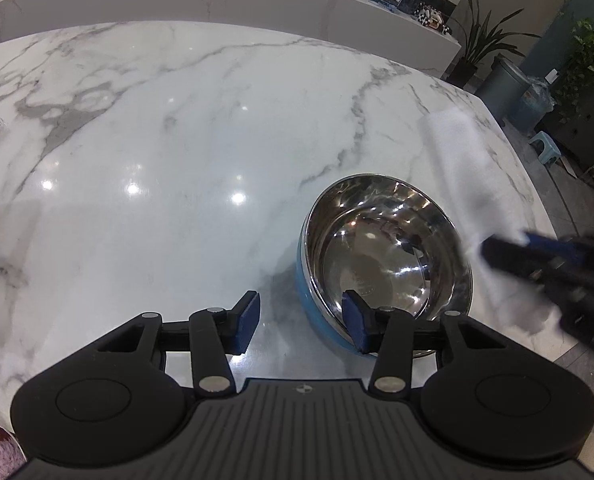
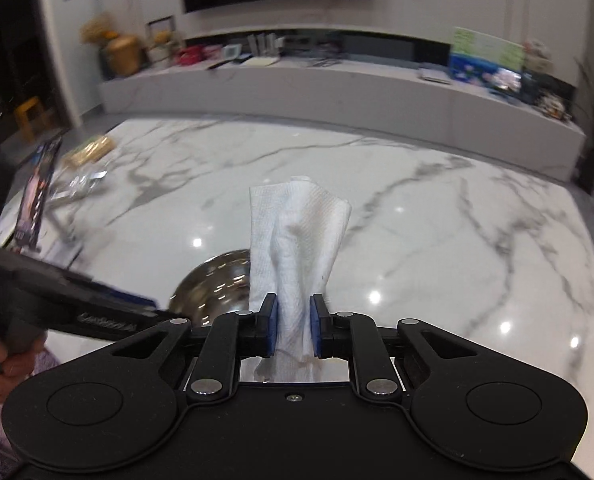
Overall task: Clean bowl
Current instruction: 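Carry the cloth into the bowl while the left gripper grips the bowl rim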
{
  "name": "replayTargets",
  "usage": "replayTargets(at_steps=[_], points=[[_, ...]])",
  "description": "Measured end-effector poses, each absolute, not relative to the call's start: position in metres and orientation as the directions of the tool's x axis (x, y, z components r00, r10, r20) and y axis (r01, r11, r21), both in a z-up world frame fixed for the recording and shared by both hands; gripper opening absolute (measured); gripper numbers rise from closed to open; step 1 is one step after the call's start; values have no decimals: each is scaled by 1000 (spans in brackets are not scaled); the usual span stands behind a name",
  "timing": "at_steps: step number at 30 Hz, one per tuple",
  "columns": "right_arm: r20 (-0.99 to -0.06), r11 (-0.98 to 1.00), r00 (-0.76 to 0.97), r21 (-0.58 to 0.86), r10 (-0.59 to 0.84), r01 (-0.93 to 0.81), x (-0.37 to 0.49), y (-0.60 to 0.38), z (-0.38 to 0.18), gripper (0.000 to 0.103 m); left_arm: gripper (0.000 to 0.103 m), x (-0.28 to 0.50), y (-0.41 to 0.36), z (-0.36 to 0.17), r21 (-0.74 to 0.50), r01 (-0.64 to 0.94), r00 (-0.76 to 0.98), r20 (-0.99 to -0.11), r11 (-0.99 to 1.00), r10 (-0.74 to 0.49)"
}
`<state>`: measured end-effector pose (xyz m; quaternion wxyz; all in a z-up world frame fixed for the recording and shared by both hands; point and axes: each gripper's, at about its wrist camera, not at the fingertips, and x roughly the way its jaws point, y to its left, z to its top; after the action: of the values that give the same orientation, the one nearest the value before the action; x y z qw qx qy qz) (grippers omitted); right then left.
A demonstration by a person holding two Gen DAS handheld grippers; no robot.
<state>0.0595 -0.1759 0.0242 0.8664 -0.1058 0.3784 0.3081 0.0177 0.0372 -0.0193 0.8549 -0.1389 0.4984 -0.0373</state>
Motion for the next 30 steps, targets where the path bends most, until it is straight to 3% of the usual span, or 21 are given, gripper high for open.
replayTargets(at_steps=[12,14,30], points=[[-785,790,454,70,420,-609,48,-172,-8,14,32,22,20,-27,-260,-19,474,-853,965,-220],[-788,791,452,71,418,-607,48,-173,-10,14,24,21,15,-27,-251,0,473,-853,968,-221],[-819,747,388,74,423,-660,46,-158,-27,14,10,18,2,-27,-133,47,489,-861,990,-139]])
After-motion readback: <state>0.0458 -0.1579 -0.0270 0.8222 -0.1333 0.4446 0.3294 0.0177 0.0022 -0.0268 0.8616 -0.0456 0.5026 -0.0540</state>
